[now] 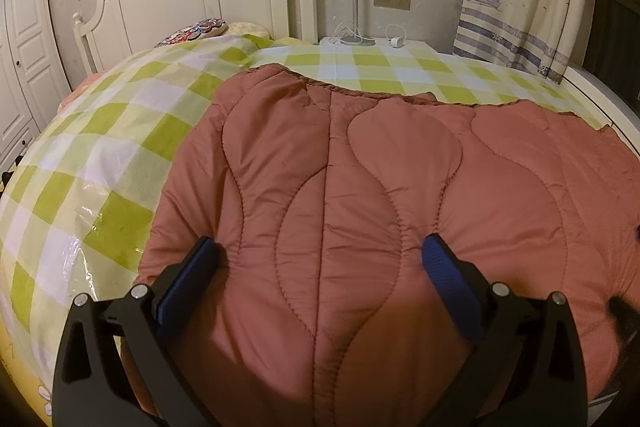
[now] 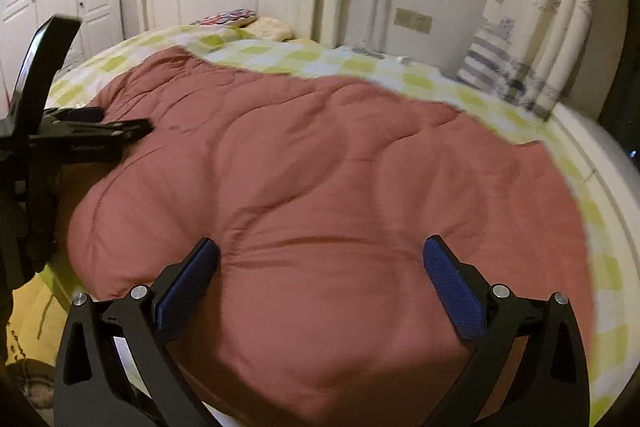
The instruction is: Fold large clothes
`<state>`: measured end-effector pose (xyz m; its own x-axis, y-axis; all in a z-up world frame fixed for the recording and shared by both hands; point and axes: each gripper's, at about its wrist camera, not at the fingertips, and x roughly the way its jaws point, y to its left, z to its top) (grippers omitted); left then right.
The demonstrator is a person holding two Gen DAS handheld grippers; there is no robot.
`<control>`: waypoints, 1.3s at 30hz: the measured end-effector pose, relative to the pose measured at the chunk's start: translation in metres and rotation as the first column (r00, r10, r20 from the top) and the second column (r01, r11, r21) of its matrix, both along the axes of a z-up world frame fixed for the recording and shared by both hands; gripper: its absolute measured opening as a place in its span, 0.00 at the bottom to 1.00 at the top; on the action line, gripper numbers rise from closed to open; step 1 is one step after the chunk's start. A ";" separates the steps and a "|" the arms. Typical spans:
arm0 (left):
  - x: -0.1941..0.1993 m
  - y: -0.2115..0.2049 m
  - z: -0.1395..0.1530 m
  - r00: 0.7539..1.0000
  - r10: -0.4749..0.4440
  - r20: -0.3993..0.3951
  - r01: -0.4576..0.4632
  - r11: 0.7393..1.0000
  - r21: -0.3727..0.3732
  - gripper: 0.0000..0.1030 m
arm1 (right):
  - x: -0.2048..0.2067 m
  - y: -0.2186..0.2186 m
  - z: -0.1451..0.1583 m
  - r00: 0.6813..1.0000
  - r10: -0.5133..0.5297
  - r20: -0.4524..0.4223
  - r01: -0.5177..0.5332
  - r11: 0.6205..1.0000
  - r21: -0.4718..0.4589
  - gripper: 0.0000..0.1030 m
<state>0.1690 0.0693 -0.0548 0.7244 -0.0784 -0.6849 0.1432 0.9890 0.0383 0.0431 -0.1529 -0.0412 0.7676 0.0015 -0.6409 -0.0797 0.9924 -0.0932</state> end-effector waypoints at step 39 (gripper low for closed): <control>-0.063 -0.092 -0.005 0.954 -0.298 0.035 0.296 0.954 0.043 0.98 | -0.031 -0.061 0.017 0.973 -0.211 0.089 0.202 0.974 0.104 0.95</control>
